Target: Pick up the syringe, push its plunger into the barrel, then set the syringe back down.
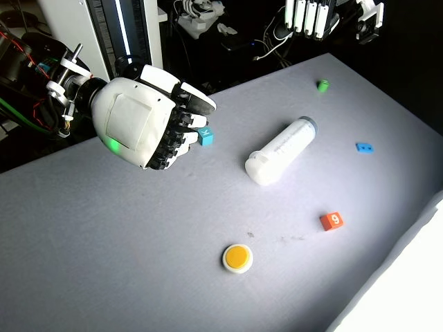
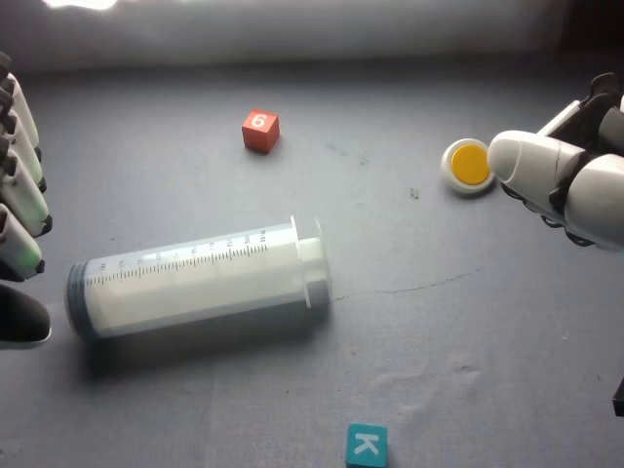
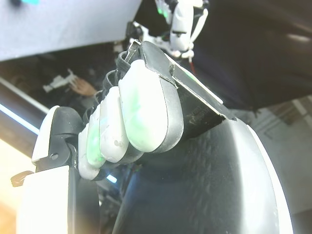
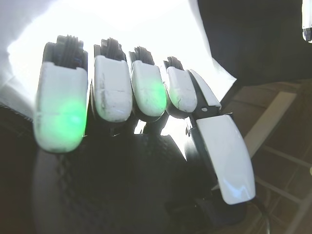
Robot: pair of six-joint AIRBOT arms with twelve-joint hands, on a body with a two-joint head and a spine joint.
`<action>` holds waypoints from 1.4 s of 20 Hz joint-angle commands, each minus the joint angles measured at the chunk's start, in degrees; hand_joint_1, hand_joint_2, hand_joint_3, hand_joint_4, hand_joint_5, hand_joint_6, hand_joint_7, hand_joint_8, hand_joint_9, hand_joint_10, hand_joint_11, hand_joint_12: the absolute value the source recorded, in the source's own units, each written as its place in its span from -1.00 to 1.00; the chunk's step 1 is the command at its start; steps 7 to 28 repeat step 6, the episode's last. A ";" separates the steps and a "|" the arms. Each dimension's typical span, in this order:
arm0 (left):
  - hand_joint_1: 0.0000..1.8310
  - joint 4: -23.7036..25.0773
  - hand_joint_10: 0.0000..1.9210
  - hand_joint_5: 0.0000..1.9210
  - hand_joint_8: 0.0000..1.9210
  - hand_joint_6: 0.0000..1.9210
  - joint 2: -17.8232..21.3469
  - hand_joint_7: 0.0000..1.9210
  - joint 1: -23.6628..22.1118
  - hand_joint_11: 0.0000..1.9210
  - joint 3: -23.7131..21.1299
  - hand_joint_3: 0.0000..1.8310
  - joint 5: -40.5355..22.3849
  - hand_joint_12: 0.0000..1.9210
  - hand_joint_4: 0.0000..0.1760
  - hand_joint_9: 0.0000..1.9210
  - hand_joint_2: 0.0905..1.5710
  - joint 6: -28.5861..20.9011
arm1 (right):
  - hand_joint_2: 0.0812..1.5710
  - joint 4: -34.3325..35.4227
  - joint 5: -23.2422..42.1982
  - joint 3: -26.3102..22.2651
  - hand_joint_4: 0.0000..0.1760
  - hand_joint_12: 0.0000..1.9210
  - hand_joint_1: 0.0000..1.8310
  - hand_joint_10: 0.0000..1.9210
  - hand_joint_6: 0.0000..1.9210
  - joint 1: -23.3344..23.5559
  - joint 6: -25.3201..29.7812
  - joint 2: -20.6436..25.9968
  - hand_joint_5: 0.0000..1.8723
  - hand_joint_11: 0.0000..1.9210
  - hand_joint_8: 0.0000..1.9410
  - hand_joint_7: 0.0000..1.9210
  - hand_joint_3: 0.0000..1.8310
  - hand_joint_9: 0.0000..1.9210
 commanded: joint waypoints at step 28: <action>0.26 -5.65 1.00 0.69 1.00 1.00 -0.97 0.74 -1.30 0.81 -0.61 -0.99 -2.32 1.00 -0.44 0.79 0.69 0.63 | 0.99 -2.21 6.21 -0.13 1.00 1.00 -0.35 1.00 1.00 0.94 0.48 0.24 0.55 0.82 1.00 0.60 -1.00 0.67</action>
